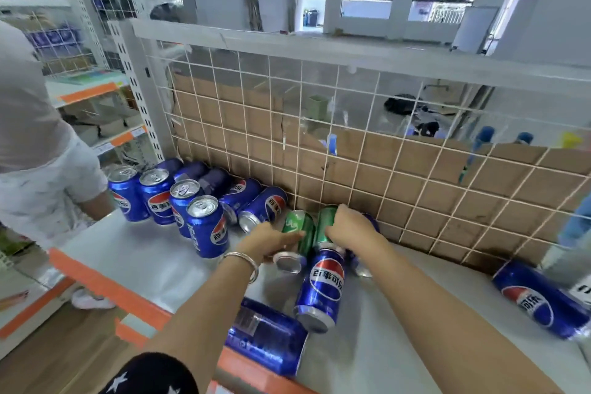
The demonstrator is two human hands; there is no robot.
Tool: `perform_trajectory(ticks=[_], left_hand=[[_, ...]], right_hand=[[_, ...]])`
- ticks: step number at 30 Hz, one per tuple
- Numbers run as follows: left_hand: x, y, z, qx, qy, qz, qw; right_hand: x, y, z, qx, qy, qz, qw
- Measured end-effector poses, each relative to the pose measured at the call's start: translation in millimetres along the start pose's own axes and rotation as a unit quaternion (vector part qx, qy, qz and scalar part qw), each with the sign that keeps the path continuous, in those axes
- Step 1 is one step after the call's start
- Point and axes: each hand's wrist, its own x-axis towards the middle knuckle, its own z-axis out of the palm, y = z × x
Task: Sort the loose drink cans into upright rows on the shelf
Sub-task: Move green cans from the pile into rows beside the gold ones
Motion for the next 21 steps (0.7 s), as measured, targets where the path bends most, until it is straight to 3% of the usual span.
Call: perform_trajectory(ticks=[4, 8, 10, 13, 16, 21], left_hand=[[9, 1, 4, 0.055, -0.052, -0.022, 0.997], [17, -1, 16, 0.065, -0.054, 0.021, 0.996], [20, -5, 11, 0.017, -0.1, 0.012, 0.995], [22, -8, 3, -0.139, -0.174, -0.006, 0.975], [26, -12, -2, -0.2, -0.157, -0.005, 0.967], [32, -11, 5, -0.082, -0.108, -0.001, 0.991]], right_hand=[[14, -7, -11, -0.05, -0.052, 0.014, 0.997], [27, -7, -3, -0.036, -0.05, 0.069, 0.996], [31, -7, 0, 0.003, -0.046, 0.085, 0.995], [34, -6, 2, 0.069, -0.036, 0.072, 0.994], [30, 1, -2, 0.117, -0.029, 0.065, 0.991], [17, 3, -12, 0.079, -0.038, 0.074, 0.993]])
